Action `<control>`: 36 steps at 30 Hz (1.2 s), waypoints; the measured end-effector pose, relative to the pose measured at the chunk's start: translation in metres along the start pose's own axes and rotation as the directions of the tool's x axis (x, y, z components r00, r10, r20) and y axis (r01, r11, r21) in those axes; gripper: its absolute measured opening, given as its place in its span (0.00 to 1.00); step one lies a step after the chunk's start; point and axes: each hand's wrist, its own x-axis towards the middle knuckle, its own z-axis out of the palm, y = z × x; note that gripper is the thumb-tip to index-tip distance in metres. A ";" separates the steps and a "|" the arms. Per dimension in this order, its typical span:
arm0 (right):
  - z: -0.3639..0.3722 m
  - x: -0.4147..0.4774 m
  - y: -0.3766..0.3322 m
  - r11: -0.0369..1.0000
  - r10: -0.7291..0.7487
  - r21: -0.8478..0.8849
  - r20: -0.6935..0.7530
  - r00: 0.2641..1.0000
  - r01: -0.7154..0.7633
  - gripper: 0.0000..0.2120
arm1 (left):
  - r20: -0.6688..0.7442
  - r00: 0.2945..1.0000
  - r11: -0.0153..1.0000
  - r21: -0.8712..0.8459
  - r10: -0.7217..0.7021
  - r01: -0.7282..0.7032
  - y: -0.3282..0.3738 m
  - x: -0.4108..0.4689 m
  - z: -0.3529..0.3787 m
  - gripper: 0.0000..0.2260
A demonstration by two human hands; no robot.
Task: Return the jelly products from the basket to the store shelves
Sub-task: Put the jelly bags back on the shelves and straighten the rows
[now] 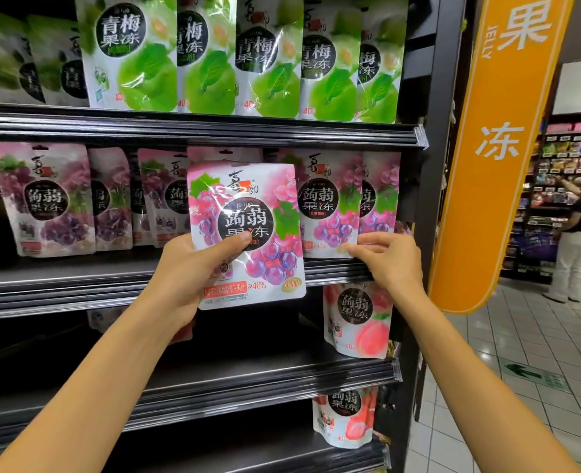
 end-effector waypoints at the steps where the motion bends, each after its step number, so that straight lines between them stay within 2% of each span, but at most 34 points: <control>1: -0.001 0.000 0.000 1.000 0.009 0.016 0.013 1.000 -0.009 0.09 | -0.003 1.000 1.000 -0.002 -0.002 0.002 0.000 0.000 0.001 0.25; 3: -0.003 -0.003 -0.001 1.000 -0.005 0.014 0.000 1.000 0.005 0.10 | 0.000 1.000 1.000 -0.002 -0.008 0.008 0.001 0.000 0.003 0.24; 6: -0.006 -0.013 -0.010 0.985 -0.174 -0.031 -0.167 0.971 0.171 0.07 | 0.012 1.000 1.000 -0.002 -0.006 0.006 0.001 0.001 0.006 0.23; 7: -0.007 -0.018 -0.017 0.974 -0.218 0.023 -0.169 0.961 0.225 0.03 | 0.018 1.000 1.000 -0.001 -0.003 0.003 0.001 0.001 0.008 0.23; 8: -0.006 -0.023 -0.026 0.961 -0.235 0.125 -0.101 0.967 0.247 0.03 | 0.025 1.000 1.000 -0.005 0.002 -0.002 0.002 0.002 0.011 0.23; 10: -0.003 -0.036 -0.044 0.923 -0.229 0.355 0.191 0.955 0.150 0.06 | 0.041 0.999 1.000 -0.013 0.003 -0.002 0.004 0.006 0.017 0.22; 12: 0.004 -0.046 -0.058 0.896 -0.226 0.444 0.398 0.889 0.029 0.08 | 0.054 0.999 1.000 -0.002 -0.003 0.003 0.004 0.011 0.025 0.17; 14: 0.013 -0.048 -0.065 0.867 -0.234 0.498 0.400 0.886 0.004 0.07 | 0.062 0.998 1.000 0.000 -0.003 0.003 0.005 0.017 0.033 0.13; 16: 0.018 -0.043 -0.068 0.837 -0.195 0.546 0.320 0.927 -0.013 0.08 | 0.048 0.999 1.000 0.005 0.017 -0.017 0.008 0.022 0.039 0.12; 19: 0.023 -0.031 -0.066 0.828 -0.120 0.560 0.248 0.961 -0.041 0.05 | -0.033 0.990 0.977 0.172 0.137 -0.130 0.011 0.025 0.036 0.20; 21: 0.028 -0.022 -0.066 0.840 -0.099 0.542 0.207 0.973 -0.030 0.04 | -0.074 0.945 0.884 0.382 0.320 -0.269 0.006 0.020 0.032 0.22; 23: 0.035 -0.017 -0.068 0.860 -0.115 0.511 0.151 0.982 0.022 0.05 | 0.027 0.846 0.681 0.580 0.533 -0.447 -0.005 0.011 0.031 0.17; 24: 0.039 -0.015 -0.069 0.869 -0.133 0.491 0.122 0.984 0.057 0.06 | 0.105 0.806 0.581 0.640 0.583 -0.503 -0.010 0.007 0.033 0.15; 26: 0.048 -0.014 -0.070 0.875 -0.159 0.474 0.088 0.983 0.099 0.07 | 0.216 0.796 0.466 0.713 0.565 -0.524 -0.021 0.004 0.037 0.15; 29: 0.057 -0.017 -0.066 0.889 -0.195 0.437 0.096 0.976 0.135 0.04 | 0.247 0.831 0.361 0.812 0.498 -0.458 -0.034 0.004 0.040 0.17; 31: 0.058 -0.018 -0.060 0.914 -0.224 0.370 0.112 0.968 0.168 0.09 | 0.257 0.834 0.306 0.844 0.488 -0.440 -0.040 0.002 0.039 0.17; 36: 0.038 -0.020 -0.047 0.962 -0.269 0.084 0.120 0.956 0.261 0.16 | 0.281 0.834 0.299 0.839 0.475 -0.454 -0.047 -0.002 0.035 0.17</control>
